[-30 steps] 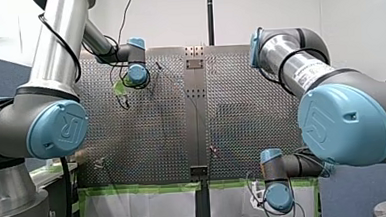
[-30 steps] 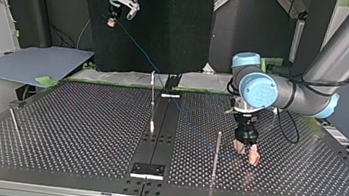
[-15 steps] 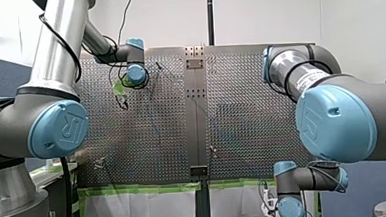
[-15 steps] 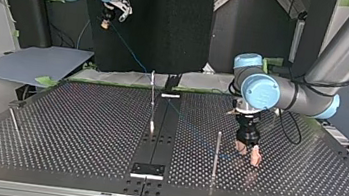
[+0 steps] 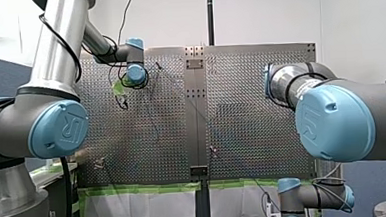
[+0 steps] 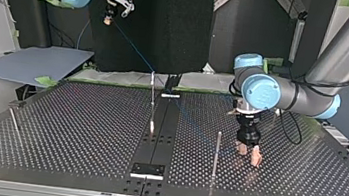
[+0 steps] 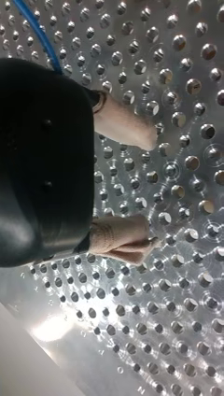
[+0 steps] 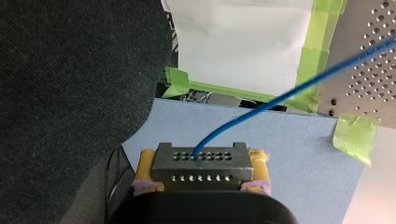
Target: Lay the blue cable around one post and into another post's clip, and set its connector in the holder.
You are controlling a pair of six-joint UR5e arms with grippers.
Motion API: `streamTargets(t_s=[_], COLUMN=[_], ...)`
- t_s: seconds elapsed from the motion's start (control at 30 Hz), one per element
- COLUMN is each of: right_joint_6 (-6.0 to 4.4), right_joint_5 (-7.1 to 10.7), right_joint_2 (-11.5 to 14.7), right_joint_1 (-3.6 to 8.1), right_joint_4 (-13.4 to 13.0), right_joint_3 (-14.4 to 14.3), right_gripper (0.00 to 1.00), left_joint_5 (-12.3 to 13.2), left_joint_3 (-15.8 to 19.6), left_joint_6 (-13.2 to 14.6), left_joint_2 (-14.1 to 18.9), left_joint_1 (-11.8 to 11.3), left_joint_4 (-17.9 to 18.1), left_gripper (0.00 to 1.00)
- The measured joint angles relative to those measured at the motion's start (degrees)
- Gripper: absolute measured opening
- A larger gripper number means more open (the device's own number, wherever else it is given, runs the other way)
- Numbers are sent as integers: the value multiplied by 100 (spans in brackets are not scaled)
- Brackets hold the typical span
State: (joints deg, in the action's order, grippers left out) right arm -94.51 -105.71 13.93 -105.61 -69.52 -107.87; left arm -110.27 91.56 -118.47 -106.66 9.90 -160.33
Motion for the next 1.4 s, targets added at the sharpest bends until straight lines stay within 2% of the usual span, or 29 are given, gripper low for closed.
streamTargets(t_s=[0.3,0.47,0.77,0.87,1.0,1.1,1.23,1.4], right_joint_6=[-14,-12,-31,-30,0,60,104,100], right_joint_5=[142,146,141,138,138,141,142,141], right_joint_2=[-451,-719,-1242,-1325,-1337,-1277,-1110,-874], right_joint_1=[-23,-33,-4,-2,12,26,23,2], right_joint_4=[-454,-607,-567,-557,-558,-540,-449,-257], right_joint_3=[94,261,438,456,461,450,385,327], right_gripper=[0,0,0,0,0,0,0,0], left_joint_5=[1,1,1,1,2,7,9,10], left_joint_3=[0,0,0,0,0,0,0,0], left_joint_6=[0,0,0,0,0,0,0,0], left_joint_2=[0,-1,0,-1,-3,-2,-1,-1], left_joint_1=[-2,-15,-52,-60,-61,-62,-64,-62], left_joint_4=[1,1,24,26,27,27,27,28], left_gripper=[100,100,100,100,100,100,100,100])
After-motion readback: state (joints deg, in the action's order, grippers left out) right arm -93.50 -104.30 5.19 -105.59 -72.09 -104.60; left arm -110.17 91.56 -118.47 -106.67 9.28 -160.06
